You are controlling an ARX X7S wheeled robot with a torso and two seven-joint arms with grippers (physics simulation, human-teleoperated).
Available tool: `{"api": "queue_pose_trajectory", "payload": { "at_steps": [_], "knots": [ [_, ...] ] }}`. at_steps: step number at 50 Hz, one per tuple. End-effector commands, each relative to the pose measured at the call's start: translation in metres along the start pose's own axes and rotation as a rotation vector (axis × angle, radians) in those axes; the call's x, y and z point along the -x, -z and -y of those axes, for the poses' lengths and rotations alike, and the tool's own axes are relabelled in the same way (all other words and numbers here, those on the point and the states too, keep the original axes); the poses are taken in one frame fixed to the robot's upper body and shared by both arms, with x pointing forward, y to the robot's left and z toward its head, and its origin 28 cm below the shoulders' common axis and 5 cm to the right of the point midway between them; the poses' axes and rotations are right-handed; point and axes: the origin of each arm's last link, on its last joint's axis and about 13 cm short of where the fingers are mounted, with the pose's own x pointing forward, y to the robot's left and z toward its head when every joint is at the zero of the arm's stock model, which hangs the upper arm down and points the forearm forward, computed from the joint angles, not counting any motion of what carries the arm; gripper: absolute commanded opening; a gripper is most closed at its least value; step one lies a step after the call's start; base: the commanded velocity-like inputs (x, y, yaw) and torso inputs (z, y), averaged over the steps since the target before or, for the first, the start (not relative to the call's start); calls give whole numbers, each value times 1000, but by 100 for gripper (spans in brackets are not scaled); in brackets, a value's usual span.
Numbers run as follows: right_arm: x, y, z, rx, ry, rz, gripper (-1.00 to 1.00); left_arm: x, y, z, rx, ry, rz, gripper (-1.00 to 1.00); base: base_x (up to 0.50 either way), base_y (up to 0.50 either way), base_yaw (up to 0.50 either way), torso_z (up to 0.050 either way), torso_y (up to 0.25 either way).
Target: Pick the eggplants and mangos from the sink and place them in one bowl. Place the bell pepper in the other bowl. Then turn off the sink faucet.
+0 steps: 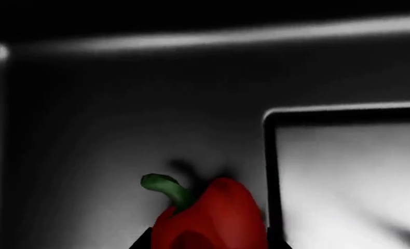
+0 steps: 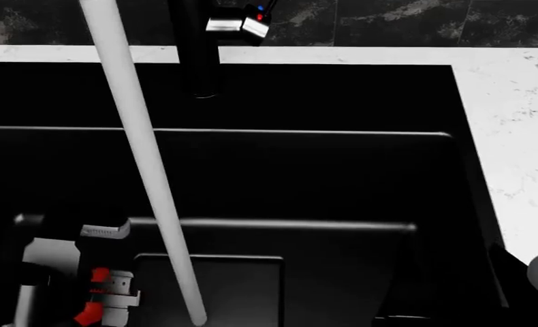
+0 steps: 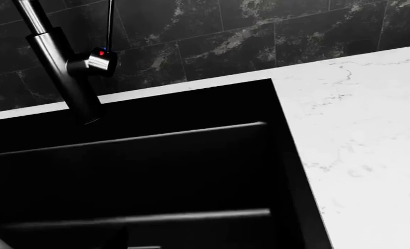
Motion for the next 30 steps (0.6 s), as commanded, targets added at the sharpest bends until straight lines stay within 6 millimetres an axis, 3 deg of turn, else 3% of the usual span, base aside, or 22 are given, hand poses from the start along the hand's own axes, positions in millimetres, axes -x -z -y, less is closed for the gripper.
{"api": "queue_pose_trajectory", "payload": {
  "at_steps": [1,8,13,16,30],
  "knots": [
    [0,1,1,-3,2,0,100,-2,1,2,45,12,-28,-100,0,0,0,0,0],
    [0,-1,1,-1,0,5,100,5,-4,0,48,7,30,-100,0,0,0,0,0],
    [-2,-4,0,4,-3,8,100,22,-12,-3,23,14,140,-100,0,0,0,0,0],
    [-4,-6,0,7,-6,9,100,37,-9,1,-61,92,183,-100,0,0,0,0,0],
    [-16,-1,-4,1,-38,-3,100,79,-3,8,-153,195,352,-100,0,0,0,0,0]
  ]
}}
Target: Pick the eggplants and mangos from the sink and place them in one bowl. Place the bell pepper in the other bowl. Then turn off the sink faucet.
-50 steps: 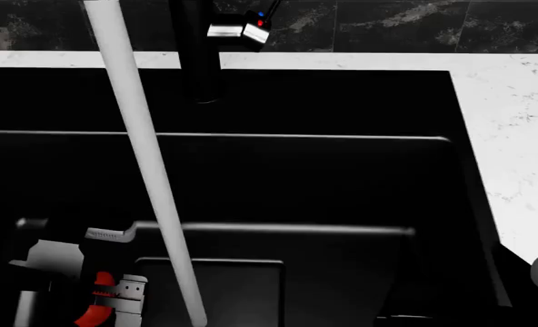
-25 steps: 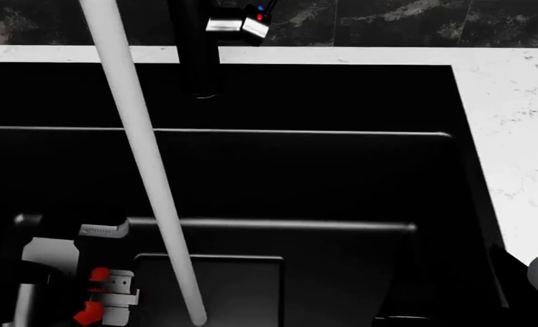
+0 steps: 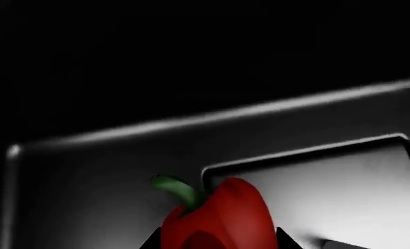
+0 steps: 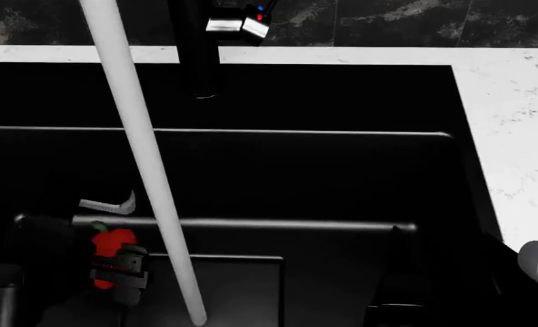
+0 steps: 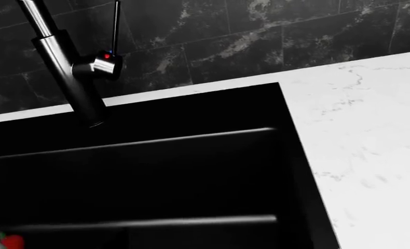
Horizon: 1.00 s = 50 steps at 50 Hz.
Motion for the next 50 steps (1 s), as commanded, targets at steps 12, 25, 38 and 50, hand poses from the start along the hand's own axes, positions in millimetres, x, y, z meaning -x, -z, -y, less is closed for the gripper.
{"api": "queue_pose_trajectory", "payload": {
  "at_steps": [12,25,38,50],
  "knots": [
    [-7,1,-3,0,-19,-7,100,56,-10,10,-77,131,196,-100,0,0,0,0,44],
    [-10,-2,-4,-1,-20,-5,100,62,-3,12,-97,151,207,-100,1,0,0,-1,250],
    [-7,-4,-4,5,-21,3,100,68,-8,11,-107,155,247,-100,2,0,0,-1,226],
    [-8,-6,-5,18,-27,20,100,77,-15,7,-98,131,328,-100,0,0,0,-1,196]
  ]
}}
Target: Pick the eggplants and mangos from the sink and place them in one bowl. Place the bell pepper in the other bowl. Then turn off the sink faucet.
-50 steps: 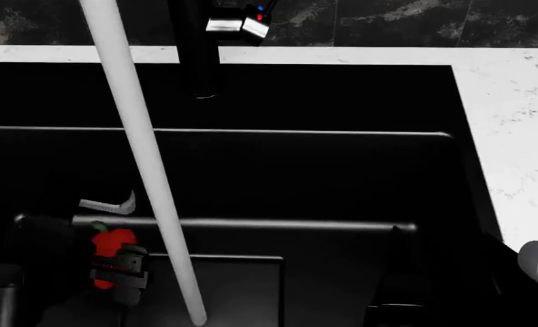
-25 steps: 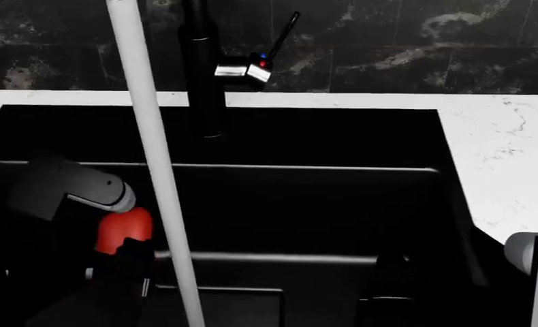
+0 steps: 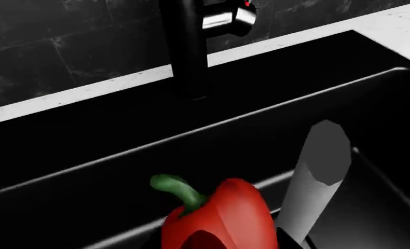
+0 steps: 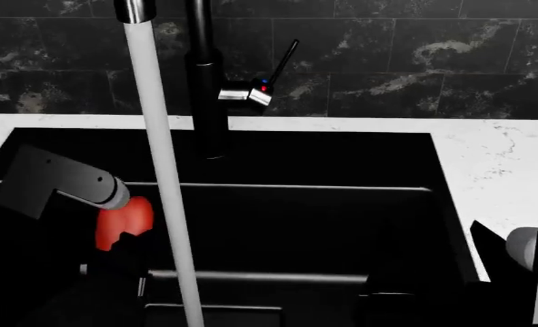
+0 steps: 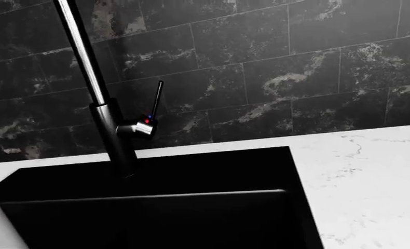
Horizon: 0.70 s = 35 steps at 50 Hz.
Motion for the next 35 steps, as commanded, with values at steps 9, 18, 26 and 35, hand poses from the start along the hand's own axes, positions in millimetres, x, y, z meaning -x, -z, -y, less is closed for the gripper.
{"api": "queue_pose_trajectory", "payload": {
  "at_steps": [9,18,26,35],
  "knots": [
    [-4,-10,-2,38,-16,36,100,37,-19,-11,-84,-106,355,-100,0,0,0,0,0],
    [-4,-12,-3,58,-13,71,100,47,-9,-13,-99,-163,423,-100,0,0,0,0,0],
    [-1,-8,-3,70,-6,57,100,53,-14,-16,-96,-170,447,-100,0,0,0,0,0],
    [-1,-14,-5,92,-9,78,100,56,-18,-20,-90,-191,473,-100,-158,56,0,0,0]
  ]
}}
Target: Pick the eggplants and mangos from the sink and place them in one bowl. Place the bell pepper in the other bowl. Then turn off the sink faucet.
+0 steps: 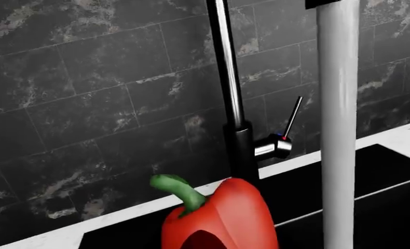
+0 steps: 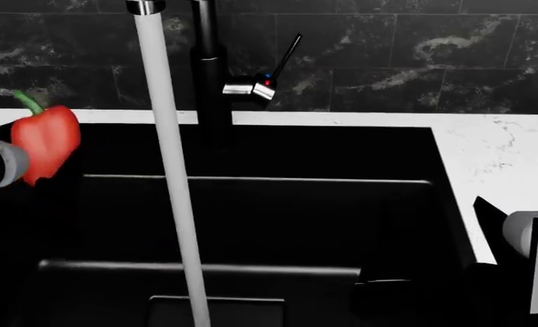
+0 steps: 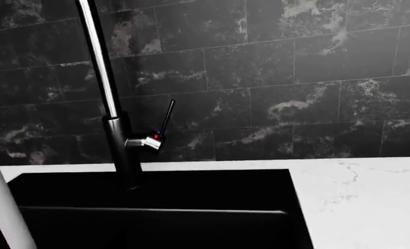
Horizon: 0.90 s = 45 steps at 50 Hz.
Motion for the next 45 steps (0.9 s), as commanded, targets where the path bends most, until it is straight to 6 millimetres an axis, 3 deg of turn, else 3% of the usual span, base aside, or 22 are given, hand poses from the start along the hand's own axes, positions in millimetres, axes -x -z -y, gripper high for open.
{"api": "queue_pose_trajectory", "payload": {
  "at_steps": [1,15,45],
  "knots": [
    [1,-4,-1,24,1,15,100,4,-7,-6,2,-31,51,-100,-305,192,0,0,0],
    [1,-3,-1,50,3,17,100,8,-11,-9,-10,-39,69,-100,-422,303,0,0,0],
    [3,1,0,39,8,28,100,12,-17,-3,-23,-38,104,-100,-58,490,0,0,0]
  ]
}}
